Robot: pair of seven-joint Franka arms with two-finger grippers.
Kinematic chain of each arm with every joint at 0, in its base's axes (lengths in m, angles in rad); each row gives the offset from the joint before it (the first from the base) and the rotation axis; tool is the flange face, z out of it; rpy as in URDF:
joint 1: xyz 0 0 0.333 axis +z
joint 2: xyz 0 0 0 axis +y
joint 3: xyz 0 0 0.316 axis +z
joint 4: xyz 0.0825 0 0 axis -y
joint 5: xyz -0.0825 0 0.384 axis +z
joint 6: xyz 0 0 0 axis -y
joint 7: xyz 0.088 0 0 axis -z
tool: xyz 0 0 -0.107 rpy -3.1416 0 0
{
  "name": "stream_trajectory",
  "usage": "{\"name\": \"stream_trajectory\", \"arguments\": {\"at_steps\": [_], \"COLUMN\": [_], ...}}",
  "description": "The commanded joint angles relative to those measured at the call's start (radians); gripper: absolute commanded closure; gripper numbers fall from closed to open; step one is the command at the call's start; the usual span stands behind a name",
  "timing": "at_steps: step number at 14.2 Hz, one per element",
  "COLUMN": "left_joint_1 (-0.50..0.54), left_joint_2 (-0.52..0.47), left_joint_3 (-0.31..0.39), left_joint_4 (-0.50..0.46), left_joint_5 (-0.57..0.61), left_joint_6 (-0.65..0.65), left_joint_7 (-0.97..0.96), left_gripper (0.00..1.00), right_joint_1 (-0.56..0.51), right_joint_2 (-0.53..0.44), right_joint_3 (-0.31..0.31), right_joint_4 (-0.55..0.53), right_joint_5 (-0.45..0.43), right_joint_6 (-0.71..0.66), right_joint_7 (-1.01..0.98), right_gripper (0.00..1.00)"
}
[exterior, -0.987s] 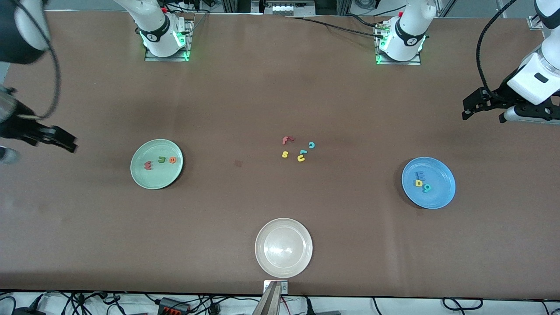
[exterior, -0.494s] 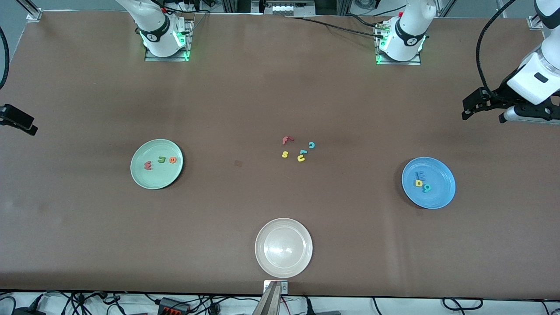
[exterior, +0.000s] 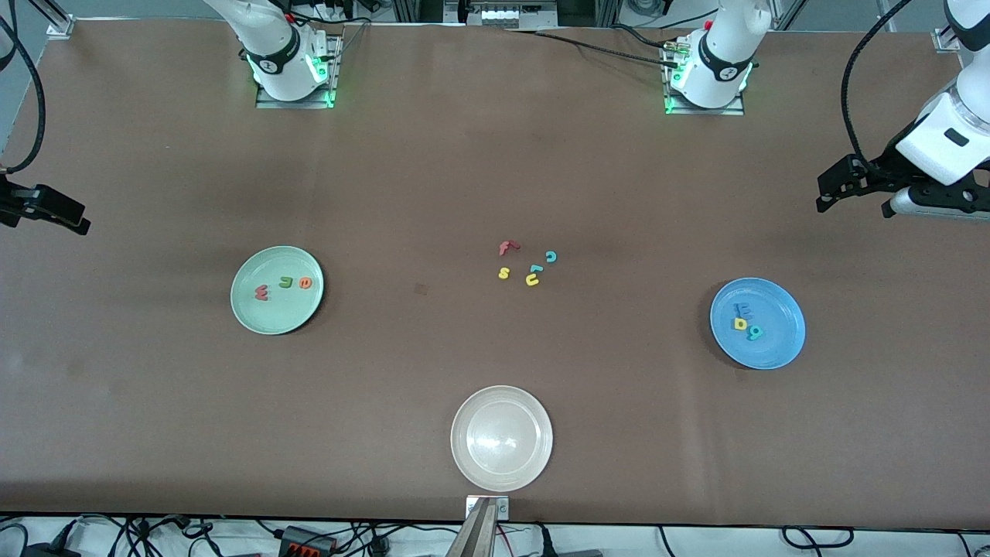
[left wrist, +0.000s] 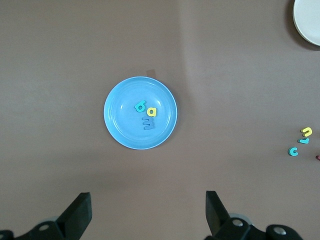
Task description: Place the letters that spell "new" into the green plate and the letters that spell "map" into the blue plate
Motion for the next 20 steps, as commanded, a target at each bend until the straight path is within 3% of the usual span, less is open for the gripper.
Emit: {"name": "stream_trajectory", "arguments": {"at_steps": [1,20], "left_joint_1": [0.012,0.007], "left_joint_2": [0.015,0.015], "left_joint_3": [-0.012,-0.012], "left_joint_4": [0.032,0.033], "left_joint_5": [-0.003,-0.003], "left_joint_6": [-0.022,-0.033], "left_joint_7": [-0.001,-0.003], "left_gripper": [0.0,0.0], "right_joint_1": [0.012,0.004], "right_joint_2": [-0.063,-0.066], "right_joint_3": [-0.002,-0.01], "right_joint_4": [-0.074,-0.077], "right_joint_5": [0.0,0.0], "right_joint_6": [0.03,0.0], "right_joint_7": [-0.003,-0.018], "right_gripper": [0.0,0.0]}}
